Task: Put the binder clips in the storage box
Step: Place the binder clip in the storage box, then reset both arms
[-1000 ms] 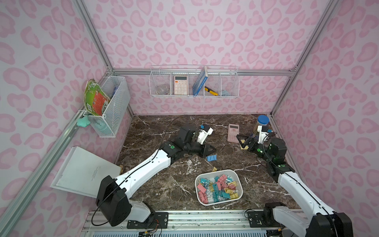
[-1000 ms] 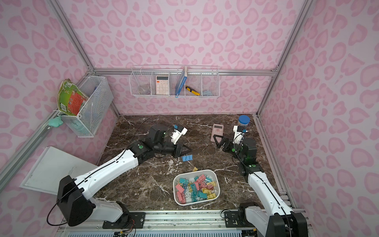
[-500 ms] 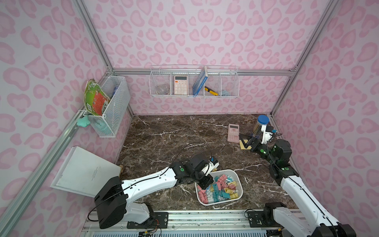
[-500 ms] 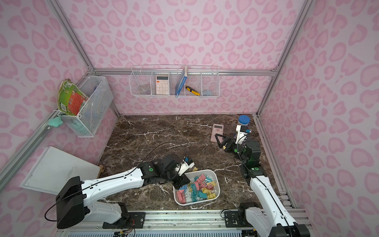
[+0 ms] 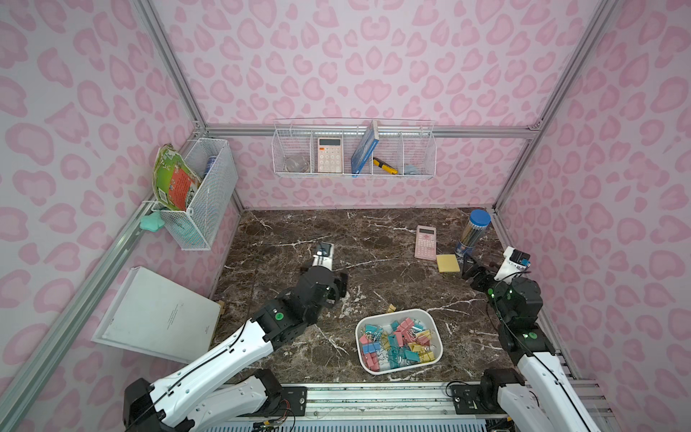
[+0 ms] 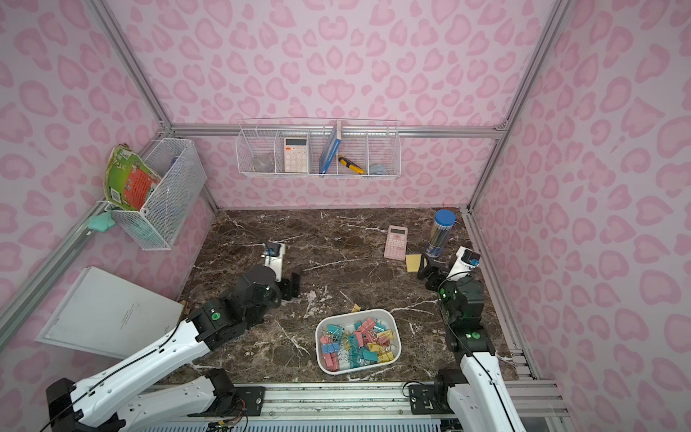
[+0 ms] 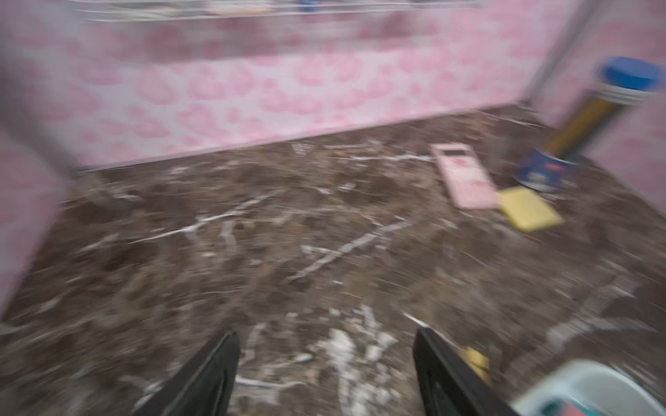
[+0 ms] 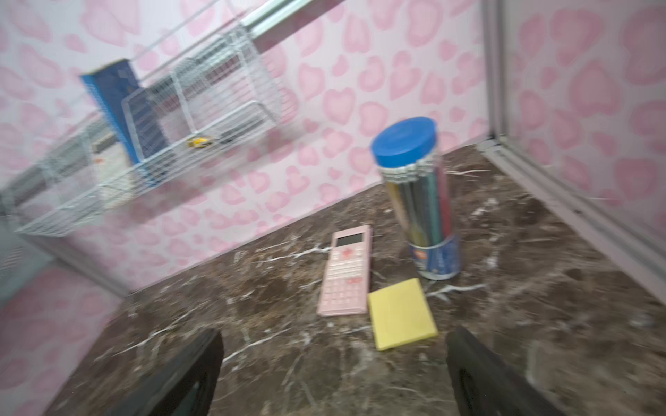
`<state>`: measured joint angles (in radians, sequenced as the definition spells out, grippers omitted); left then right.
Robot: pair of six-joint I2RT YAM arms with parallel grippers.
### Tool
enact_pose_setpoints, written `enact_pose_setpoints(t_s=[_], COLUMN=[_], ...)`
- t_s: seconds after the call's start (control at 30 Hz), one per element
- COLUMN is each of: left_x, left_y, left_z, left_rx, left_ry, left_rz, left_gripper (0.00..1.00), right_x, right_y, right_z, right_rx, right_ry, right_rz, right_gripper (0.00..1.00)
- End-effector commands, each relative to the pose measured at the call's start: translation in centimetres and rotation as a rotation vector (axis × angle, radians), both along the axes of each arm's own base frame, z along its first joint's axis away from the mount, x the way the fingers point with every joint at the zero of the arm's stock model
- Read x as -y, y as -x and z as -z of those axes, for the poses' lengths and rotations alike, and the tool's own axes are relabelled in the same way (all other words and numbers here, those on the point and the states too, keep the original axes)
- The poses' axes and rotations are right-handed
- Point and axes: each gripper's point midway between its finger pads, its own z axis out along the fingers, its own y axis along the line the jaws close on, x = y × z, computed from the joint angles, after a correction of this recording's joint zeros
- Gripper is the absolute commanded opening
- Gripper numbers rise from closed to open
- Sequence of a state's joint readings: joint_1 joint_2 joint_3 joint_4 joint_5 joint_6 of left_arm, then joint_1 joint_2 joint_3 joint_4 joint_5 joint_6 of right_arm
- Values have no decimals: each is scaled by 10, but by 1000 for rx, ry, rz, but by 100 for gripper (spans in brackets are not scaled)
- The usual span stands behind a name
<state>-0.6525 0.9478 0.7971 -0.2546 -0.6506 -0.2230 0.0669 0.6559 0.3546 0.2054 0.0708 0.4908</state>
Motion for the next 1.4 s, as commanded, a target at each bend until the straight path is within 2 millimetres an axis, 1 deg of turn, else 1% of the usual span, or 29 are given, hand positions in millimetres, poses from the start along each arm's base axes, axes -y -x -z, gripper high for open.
enact_pose_setpoints(t_s=[0.0,0.03,0.07,0.13,0.23,0.27,0.33,0.37,0.4,0.43,0.47,0.5,0.53,0.57,0.6,0.63,0.67,0.7,0.73,0.77,0.83,0.87,0.93,1.0,1.07,1.13,1.37], left_x=[-100,-118,-130,-149,-161,-162,-179,-177,-171,-174,-177,-180,-180,-178,-175,-167,-161,-155,-154,-156,-164,-161,-159,-160,-162,-162,-162], left_y=[-4,-7,-10,-18,-36,-43,-54,-65,-75,-80,-83,-88,-94,-97,-100,-94,-89,-90,-91,-89,-94,-95,-95,-94,-93,-94,-93], left_z=[8,22,32,58,93,101,112,120,127,135,142,147,150,159,161,165,171,165,160,163,169,165,164,165,166,166,166], left_rx=[84,76,79,61,-16,-32,-36,-45,-54,-59,-57,-42,-49,-82,-80,-94,-61,46,100,58,-64,-9,27,11,-42,-18,-35], left_ry=[-95,-79,-59,-21,20,32,33,70,118,136,148,168,175,176,169,185,186,151,146,151,181,161,139,155,179,173,177], left_rz=[-378,-409,-421,-433,-399,-388,-432,-390,-332,-329,-331,-331,-319,-307,-281,-236,-197,-140,-131,-147,-213,-185,-157,-175,-199,-196,-199], left_gripper=[98,98,98,96,97,96,96,96,96,96,96,96,96,96,97,97,96,95,95,96,99,100,100,100,100,99,100], right_x=[51,55,56,57,60,61,61,62,64,64,61,64,58,39,34,35,38,46,40,39,34,35,35,33,33,34,34], right_y=[5,5,3,-4,-27,-36,-47,-50,-53,-58,-60,-59,-58,-54,-48,-42,-47,-56,-57,-56,-64,-63,-60,-63,-64,-63,-61], right_z=[8,15,23,33,52,59,69,74,73,76,73,79,78,82,81,67,75,89,85,78,88,87,81,85,87,86,83], right_rx=[52,56,55,73,-4,-31,-30,-22,-4,-18,-8,-9,25,50,109,174,113,27,68,96,19,38,80,45,31,42,65], right_ry=[166,193,204,226,264,275,309,319,333,360,368,362,378,410,444,445,421,390,427,445,450,440,451,452,451,449,452], right_rz=[276,293,299,291,300,297,284,282,296,289,272,272,244,148,134,159,155,168,149,172,146,141,147,141,141,146,147], right_gripper=[98,99,99,98,98,98,97,97,97,97,97,97,97,99,95,98,98,98,99,99,99,99,99,99,99,99,99])
